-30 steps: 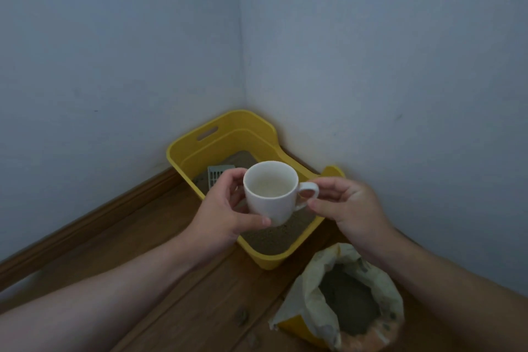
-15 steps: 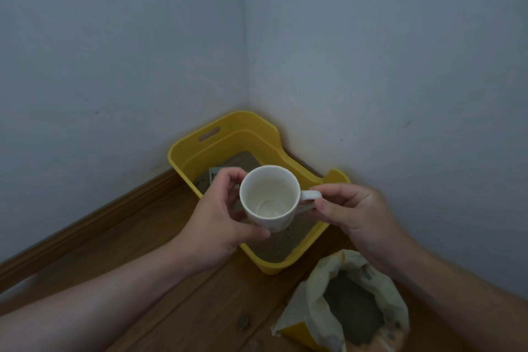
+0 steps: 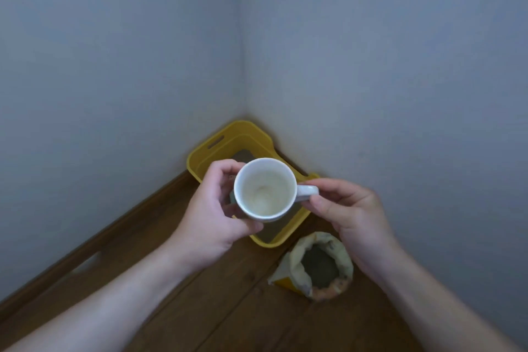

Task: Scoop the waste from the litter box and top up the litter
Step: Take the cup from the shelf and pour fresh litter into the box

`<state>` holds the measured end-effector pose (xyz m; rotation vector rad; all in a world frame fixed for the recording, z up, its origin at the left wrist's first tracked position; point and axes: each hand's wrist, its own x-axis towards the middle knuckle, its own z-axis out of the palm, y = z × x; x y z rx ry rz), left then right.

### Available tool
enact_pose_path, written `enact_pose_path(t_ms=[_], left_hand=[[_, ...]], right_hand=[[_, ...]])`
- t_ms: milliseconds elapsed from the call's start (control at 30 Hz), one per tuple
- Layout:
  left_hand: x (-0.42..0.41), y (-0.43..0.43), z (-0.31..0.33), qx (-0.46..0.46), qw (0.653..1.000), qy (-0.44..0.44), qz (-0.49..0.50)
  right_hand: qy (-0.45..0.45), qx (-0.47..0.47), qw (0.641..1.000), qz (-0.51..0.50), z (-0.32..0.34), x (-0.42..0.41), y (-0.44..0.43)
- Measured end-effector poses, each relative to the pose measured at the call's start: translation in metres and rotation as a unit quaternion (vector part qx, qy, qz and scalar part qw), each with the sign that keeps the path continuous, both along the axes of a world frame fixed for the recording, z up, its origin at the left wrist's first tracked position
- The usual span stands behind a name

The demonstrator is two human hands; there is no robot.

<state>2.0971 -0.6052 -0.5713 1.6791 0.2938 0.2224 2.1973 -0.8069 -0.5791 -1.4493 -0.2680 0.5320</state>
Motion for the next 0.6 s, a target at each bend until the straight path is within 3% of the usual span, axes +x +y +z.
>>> enact_pose_path(t_ms=[333,600], left_hand=[[-0.046,-0.009,0.277,-0.079,0.997,0.0,-0.024],[-0.075,-0.034,0.445,-0.074,0.995,0.0,-0.067]], right_hand=[[0.007,0.003,1.0,-0.025,0.294,-0.055,-0.014],[0.033,0.021,0.993,-0.116,0.456,-0.108,-0.037]])
